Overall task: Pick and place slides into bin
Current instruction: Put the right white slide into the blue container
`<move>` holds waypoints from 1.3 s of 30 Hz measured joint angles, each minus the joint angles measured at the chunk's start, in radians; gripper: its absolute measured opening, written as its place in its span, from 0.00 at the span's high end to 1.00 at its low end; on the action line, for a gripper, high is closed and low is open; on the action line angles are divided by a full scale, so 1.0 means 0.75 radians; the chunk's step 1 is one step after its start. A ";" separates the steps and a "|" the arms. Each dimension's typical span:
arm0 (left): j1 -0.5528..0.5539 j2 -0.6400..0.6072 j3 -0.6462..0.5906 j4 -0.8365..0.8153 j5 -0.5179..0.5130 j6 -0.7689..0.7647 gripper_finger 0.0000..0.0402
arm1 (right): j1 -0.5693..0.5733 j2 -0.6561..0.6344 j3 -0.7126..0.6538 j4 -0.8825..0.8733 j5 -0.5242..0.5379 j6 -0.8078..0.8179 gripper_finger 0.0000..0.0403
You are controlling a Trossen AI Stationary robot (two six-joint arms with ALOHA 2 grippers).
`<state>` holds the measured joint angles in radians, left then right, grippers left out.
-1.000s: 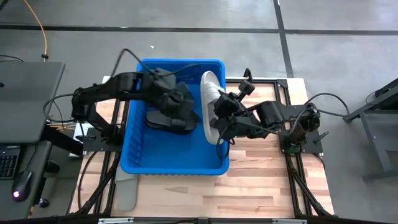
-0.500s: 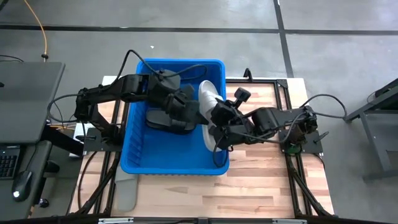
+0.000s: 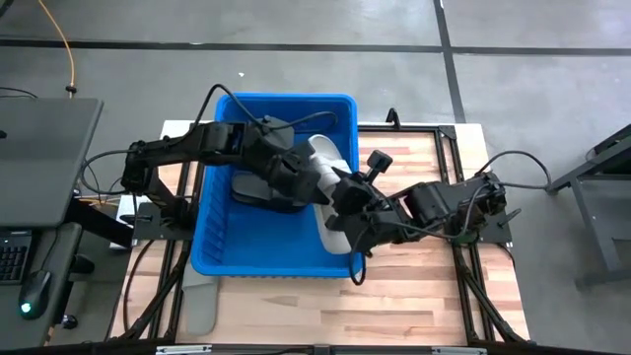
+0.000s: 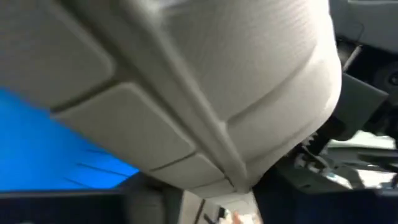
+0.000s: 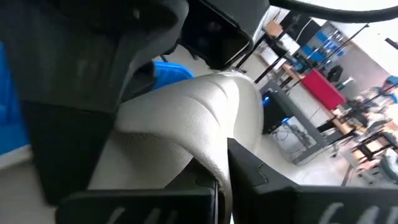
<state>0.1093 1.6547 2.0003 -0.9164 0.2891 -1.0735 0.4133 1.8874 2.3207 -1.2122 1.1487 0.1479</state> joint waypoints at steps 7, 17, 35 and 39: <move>0.002 0.003 -0.002 -0.098 -0.040 0.058 0.82 | -0.022 -0.018 0.000 -0.189 -0.092 0.226 0.91; -0.024 -0.015 -0.001 -0.290 -0.013 0.207 0.83 | -0.004 -0.088 0.000 -0.434 -0.243 0.493 0.56; -0.271 -0.078 -0.002 -0.731 -0.064 0.468 0.83 | -0.191 -0.380 0.001 -0.255 -1.117 0.681 0.36; -0.316 -0.077 -0.001 -0.616 -0.141 0.574 0.83 | -0.262 -0.376 0.002 -0.087 -1.476 0.593 0.39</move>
<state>-0.1278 1.5970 1.9994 -1.3781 0.1830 -0.6432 0.2169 1.6051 2.3221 -1.2772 0.0418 0.5930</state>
